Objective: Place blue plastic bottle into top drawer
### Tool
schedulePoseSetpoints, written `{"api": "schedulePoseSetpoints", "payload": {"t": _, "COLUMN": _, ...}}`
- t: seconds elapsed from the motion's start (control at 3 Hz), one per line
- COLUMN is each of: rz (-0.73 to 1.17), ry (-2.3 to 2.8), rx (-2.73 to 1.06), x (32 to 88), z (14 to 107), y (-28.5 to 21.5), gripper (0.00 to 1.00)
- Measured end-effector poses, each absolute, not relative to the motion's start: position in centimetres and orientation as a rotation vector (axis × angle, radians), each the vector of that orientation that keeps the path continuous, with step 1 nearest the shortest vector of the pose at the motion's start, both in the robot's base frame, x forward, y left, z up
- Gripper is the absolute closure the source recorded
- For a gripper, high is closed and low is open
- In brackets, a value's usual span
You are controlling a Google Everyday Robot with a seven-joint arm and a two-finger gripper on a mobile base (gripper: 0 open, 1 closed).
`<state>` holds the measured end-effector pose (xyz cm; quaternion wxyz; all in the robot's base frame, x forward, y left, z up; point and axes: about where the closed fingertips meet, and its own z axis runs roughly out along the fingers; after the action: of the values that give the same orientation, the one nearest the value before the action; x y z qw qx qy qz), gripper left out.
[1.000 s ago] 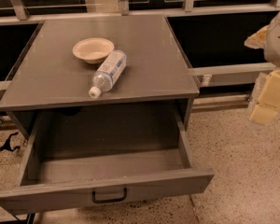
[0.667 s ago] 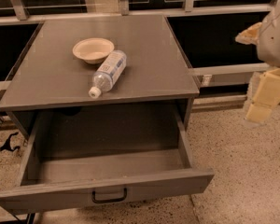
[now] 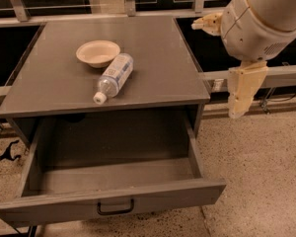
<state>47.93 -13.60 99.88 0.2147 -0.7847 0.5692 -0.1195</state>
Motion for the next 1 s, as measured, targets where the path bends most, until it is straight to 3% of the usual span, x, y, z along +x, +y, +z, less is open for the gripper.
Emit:
{"api": "schedulePoseSetpoints", "payload": {"t": 0.33, "rz": -0.397, "ry": 1.272, "rx": -2.407, "x": 49.70, "z": 100.39, "y": -9.67, "gripper": 0.00}}
{"api": "schedulePoseSetpoints", "payload": {"t": 1.0, "rz": -0.429, "ry": 1.126, "rx": -2.495, "x": 49.73, "z": 100.62, "y": -8.94, "gripper": 0.00}}
